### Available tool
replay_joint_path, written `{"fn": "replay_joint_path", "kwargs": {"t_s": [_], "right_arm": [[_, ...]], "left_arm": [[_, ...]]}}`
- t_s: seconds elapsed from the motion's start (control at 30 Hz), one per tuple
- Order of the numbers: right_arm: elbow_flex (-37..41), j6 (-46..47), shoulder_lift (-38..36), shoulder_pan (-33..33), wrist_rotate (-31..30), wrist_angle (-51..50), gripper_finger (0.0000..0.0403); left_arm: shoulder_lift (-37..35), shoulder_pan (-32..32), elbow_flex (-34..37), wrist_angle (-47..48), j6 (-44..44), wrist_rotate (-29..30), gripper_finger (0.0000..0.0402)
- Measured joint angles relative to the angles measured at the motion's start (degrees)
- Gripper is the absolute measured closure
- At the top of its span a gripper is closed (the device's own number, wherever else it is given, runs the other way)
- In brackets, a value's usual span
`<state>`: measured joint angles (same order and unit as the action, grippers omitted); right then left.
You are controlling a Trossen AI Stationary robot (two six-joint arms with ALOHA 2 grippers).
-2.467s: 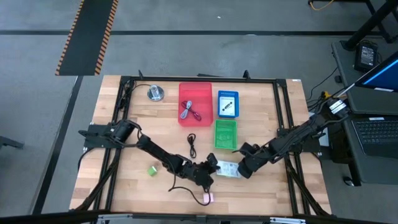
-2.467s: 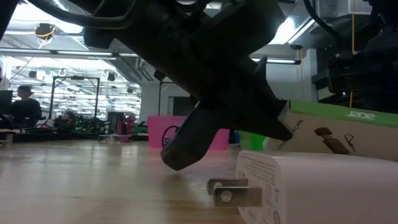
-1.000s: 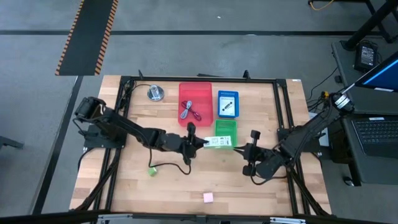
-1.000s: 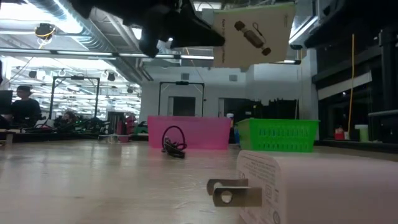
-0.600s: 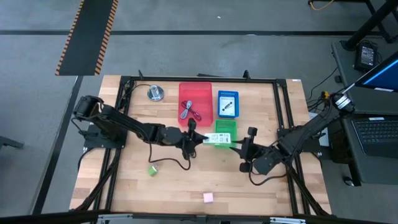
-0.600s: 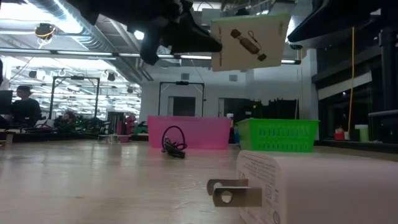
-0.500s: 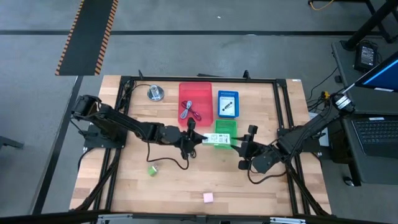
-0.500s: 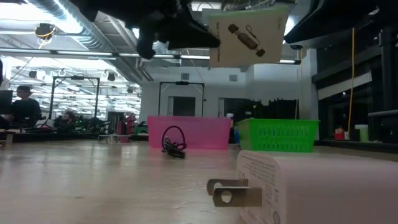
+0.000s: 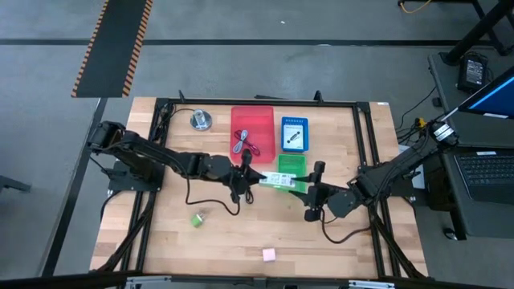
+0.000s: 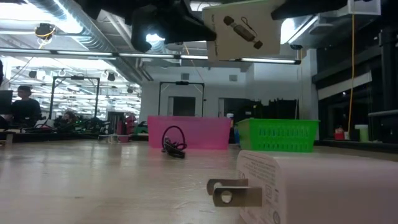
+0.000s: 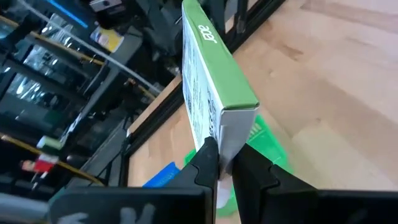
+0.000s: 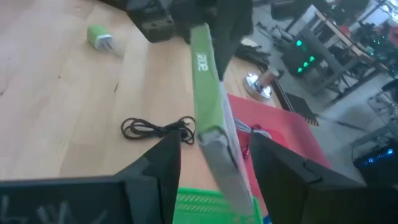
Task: Pick and place items into bin
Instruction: Put the white card reader box into the blue bin
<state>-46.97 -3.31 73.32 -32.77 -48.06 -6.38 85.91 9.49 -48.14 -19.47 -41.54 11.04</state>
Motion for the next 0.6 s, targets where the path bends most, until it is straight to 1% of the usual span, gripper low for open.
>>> {"fn": "replay_joint_path", "kwargs": {"t_s": [0.07, 0.13, 0.23, 0.37, 0.5, 0.6], "right_arm": [[0.0, -0.3, 0.0, 0.0, 0.1, 0.3, 0.0240], [0.0, -0.4, 0.0, 0.0, 0.1, 0.3, 0.0254], [0.0, -0.5, 0.0, 0.1, 0.0, 0.5, 0.0284], [0.0, -2.9, 0.0, 0.6, -0.1, 2.1, 0.0328], [0.1, -6.8, 0.0, 1.2, -0.4, 3.9, 0.0368], [0.1, -7.8, 0.0, 1.8, -0.3, 4.4, 0.0382]], "left_arm": [[0.0, -0.5, 0.0, -0.5, -1.5, -2.1, 0.0379], [-0.7, -0.9, 0.0, -0.9, -3.1, -3.0, 0.0378], [-2.0, -1.8, 0.0, -1.0, -4.2, -5.6, 0.0378], [-3.8, -3.1, 0.0, 0.1, -3.9, -9.5, 0.0378], [-4.2, -4.4, 0.0, 2.0, -2.4, -10.1, 0.0378], [-4.3, -5.2, 0.0, 3.2, -1.0, -10.1, 0.0374]]}}
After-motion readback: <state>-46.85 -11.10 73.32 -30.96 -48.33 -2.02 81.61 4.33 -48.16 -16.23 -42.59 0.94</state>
